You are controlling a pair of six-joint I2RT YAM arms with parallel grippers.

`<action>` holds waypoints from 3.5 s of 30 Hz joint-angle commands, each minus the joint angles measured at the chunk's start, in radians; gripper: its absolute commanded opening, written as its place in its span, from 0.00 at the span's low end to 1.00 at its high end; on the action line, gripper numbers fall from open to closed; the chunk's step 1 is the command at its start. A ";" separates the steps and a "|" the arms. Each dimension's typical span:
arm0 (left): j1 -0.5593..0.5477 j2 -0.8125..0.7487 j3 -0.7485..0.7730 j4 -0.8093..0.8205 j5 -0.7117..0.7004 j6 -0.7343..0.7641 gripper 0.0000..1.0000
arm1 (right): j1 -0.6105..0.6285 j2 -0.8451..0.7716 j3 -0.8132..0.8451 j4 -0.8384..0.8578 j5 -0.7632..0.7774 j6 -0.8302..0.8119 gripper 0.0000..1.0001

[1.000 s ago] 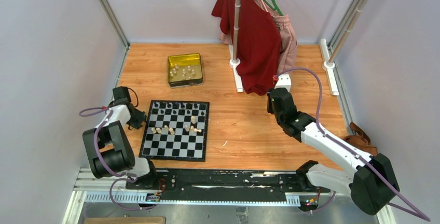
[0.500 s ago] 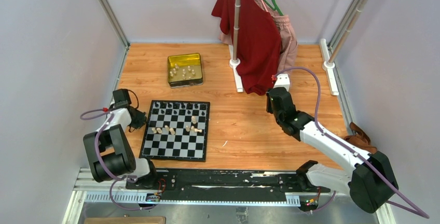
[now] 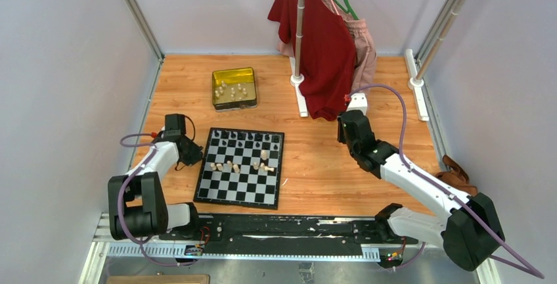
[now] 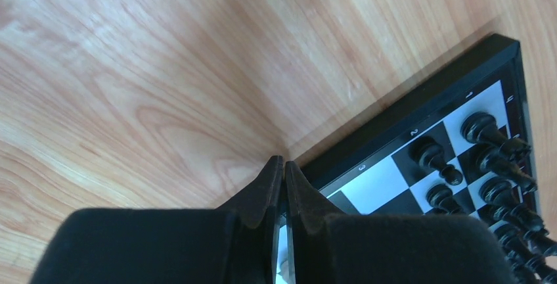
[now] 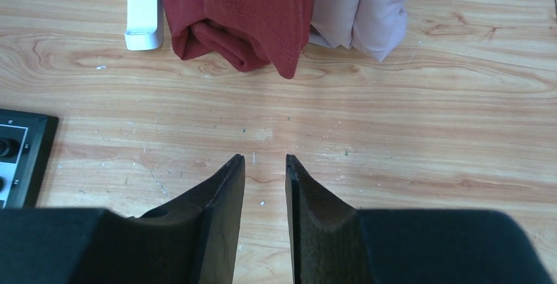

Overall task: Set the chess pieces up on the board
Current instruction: Move the chessboard to the center of the board.

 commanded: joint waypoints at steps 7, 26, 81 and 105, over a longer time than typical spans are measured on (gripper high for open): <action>-0.149 -0.082 -0.087 -0.043 -0.018 -0.087 0.11 | 0.012 -0.058 0.040 -0.088 -0.028 0.008 0.34; -0.364 -0.130 -0.183 0.012 -0.030 -0.181 0.10 | 0.132 0.058 -0.116 0.022 -0.235 0.196 0.05; -0.637 0.243 -0.018 0.264 -0.032 -0.301 0.10 | 0.130 0.463 0.003 0.175 -0.199 0.182 0.00; -0.444 -0.078 0.143 0.030 -0.324 -0.199 0.76 | 0.129 0.208 0.100 -0.065 -0.025 0.052 0.35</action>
